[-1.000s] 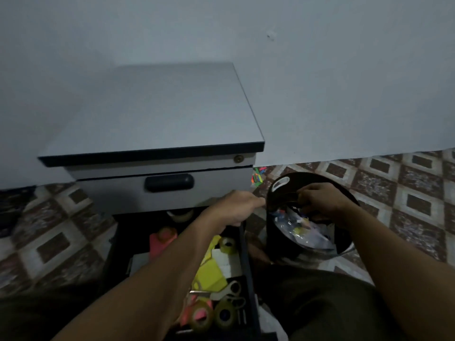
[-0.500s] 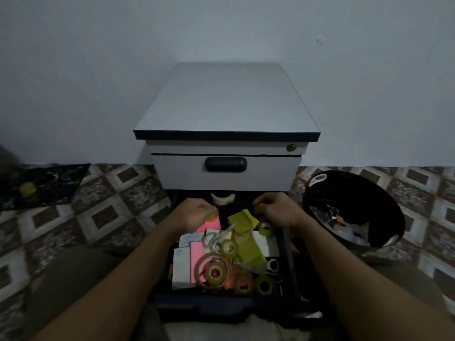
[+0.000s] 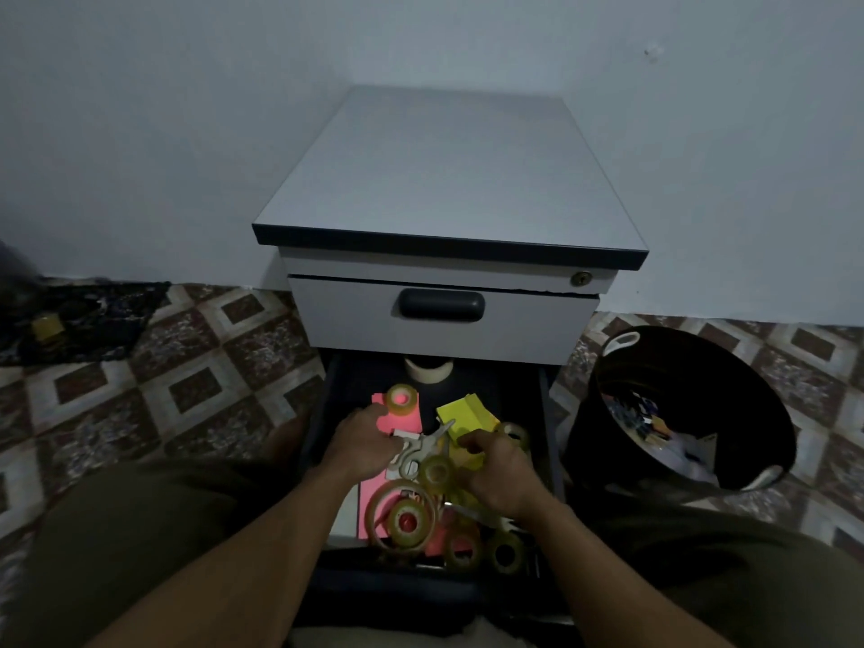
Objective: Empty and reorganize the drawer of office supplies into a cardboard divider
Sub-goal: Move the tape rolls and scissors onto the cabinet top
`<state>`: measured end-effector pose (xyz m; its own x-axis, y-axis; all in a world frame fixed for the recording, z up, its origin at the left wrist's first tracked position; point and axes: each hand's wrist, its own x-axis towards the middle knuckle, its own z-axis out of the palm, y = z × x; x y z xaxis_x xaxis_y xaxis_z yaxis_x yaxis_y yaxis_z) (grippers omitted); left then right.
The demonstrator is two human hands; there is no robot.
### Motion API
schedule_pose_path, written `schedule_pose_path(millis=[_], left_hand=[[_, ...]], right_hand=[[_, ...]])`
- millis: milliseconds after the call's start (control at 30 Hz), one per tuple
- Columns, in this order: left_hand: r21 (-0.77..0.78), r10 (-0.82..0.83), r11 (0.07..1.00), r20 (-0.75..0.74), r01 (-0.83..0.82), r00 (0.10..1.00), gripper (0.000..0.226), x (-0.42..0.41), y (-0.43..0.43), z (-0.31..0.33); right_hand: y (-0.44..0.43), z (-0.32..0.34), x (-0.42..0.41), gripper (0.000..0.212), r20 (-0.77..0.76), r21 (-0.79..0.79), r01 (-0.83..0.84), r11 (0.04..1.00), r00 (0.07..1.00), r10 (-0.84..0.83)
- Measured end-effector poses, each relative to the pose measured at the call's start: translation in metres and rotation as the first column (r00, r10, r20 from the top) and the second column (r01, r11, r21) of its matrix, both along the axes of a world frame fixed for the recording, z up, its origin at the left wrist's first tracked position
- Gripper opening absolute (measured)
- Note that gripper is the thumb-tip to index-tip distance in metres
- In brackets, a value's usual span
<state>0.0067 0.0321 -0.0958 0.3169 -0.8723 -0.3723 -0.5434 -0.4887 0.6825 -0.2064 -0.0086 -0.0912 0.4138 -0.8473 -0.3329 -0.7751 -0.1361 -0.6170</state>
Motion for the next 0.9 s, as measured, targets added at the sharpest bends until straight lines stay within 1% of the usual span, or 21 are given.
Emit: schedule_pose_path(millis=[67,100,133,200,267,300,367,433,467,533,600,700,900], left_hand=[[-0.039,0.016,0.999,-0.011,-0.016,1.0,0.051,0.0,-0.009,-0.006],[-0.052,0.024,0.998,-0.008,-0.025,1.0,0.047,0.001,-0.014,-0.008],[-0.066,0.036,0.997,0.001,-0.036,0.999,0.049,0.002,-0.019,-0.012],[-0.064,0.059,0.996,0.031,-0.057,0.998,0.068,0.007,-0.031,-0.021],[-0.028,0.05,0.998,0.072,-0.048,0.996,0.089,0.01,-0.043,-0.028],[-0.013,0.04,0.999,0.084,-0.039,0.996,0.094,0.011,-0.048,-0.03],[0.005,0.028,1.0,0.106,-0.029,0.994,0.095,0.012,-0.057,-0.036],[0.013,0.022,1.0,0.154,-0.025,0.988,0.09,0.013,-0.063,-0.042],[0.007,0.021,1.0,0.179,-0.023,0.984,0.084,0.013,-0.064,-0.045],[-0.026,0.034,0.999,0.199,-0.03,0.979,0.069,0.014,-0.066,-0.05],[-0.048,0.052,0.998,0.19,-0.044,0.98,0.062,0.015,-0.066,-0.05],[-0.071,0.058,0.996,0.163,-0.047,0.985,0.058,0.017,-0.065,-0.05],[-0.072,0.04,0.997,0.095,-0.033,0.995,0.043,0.021,-0.056,-0.032]], right_hand=[[0.0,-0.009,0.006,0.052,-0.002,-0.009,-0.019,1.0,1.0,0.019],[0.0,-0.013,0.009,0.056,-0.031,-0.02,-0.043,0.999,0.999,0.043],[0.0,-0.019,0.012,0.059,-0.072,-0.032,-0.078,0.996,0.995,0.076],[-0.002,-0.029,0.017,0.063,-0.145,-0.057,-0.146,0.988,0.98,0.137],[-0.006,-0.039,0.02,0.065,-0.183,-0.078,-0.195,0.978,0.967,0.179],[-0.008,-0.043,0.02,0.066,-0.192,-0.086,-0.209,0.974,0.963,0.189],[-0.01,-0.045,0.022,0.068,-0.192,-0.106,-0.21,0.972,0.963,0.187],[-0.01,-0.046,0.024,0.076,-0.183,-0.122,-0.212,0.97,0.965,0.188],[-0.011,-0.046,0.024,0.079,-0.184,-0.123,-0.216,0.969,0.964,0.192],[-0.011,-0.046,0.025,0.069,-0.198,-0.123,-0.218,0.968,0.961,0.191],[-0.011,-0.045,0.026,0.058,-0.205,-0.121,-0.22,0.968,0.96,0.193],[-0.01,-0.042,0.027,0.058,-0.207,-0.11,-0.226,0.968,0.958,0.2],[-0.007,-0.03,0.022,0.056,-0.153,-0.088,-0.192,0.977,0.972,0.178]])
